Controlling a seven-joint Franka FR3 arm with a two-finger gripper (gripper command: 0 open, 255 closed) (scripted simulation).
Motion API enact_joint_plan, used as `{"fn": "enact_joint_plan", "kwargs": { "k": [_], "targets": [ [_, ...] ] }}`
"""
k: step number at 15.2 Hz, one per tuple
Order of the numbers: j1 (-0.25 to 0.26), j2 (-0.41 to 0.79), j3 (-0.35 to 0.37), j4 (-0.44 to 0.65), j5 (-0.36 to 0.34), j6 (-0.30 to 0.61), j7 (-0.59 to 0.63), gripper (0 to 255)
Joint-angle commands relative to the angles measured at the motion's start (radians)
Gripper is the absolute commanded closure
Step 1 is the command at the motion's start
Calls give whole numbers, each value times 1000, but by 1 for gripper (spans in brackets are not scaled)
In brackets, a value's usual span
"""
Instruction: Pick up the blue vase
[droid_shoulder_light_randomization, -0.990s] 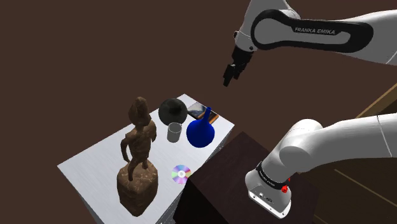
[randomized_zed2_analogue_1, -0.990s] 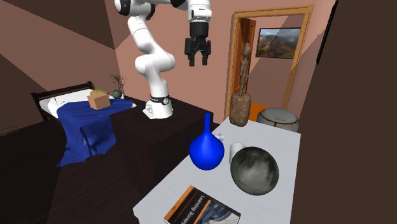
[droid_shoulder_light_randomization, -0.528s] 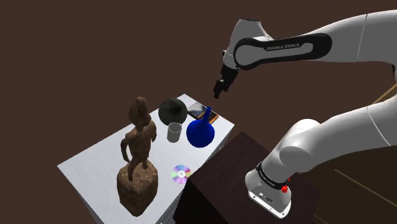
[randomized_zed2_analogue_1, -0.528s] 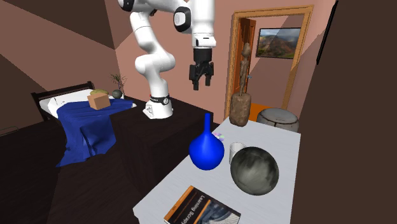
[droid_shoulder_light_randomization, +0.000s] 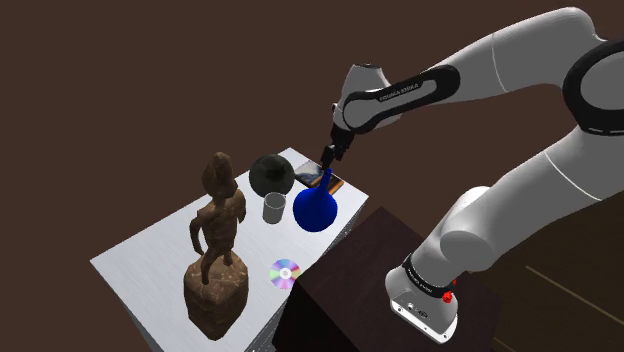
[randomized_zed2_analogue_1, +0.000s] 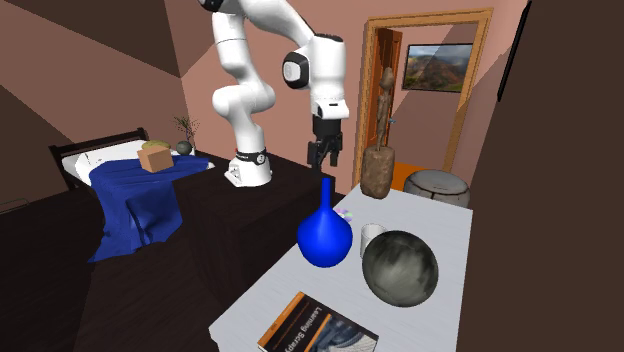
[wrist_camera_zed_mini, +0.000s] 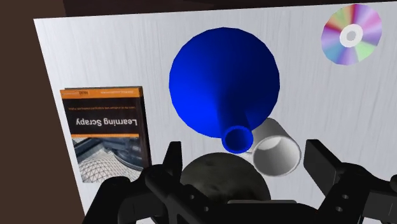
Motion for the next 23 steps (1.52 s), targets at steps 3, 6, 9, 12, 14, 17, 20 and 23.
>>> {"fn": "enact_joint_plan", "kwargs": {
  "k": [3,6,9,12,14,17,20,23],
  "targets": [
    [3,55,-5,-19,10,72,-11,0],
    [5,91,-7,-31,16,120,-16,0],
    [5,111,-8,-36,20,146,-19,0],
    [6,110,-8,-35,20,143,-18,255],
    [6,110,-8,-35,20,143,-18,255],
    [6,110,-8,-35,20,143,-18,255],
    [5,98,-8,-33,17,130,-17,255],
    [3,62,-6,-21,11,82,-12,255]
  ]
}}
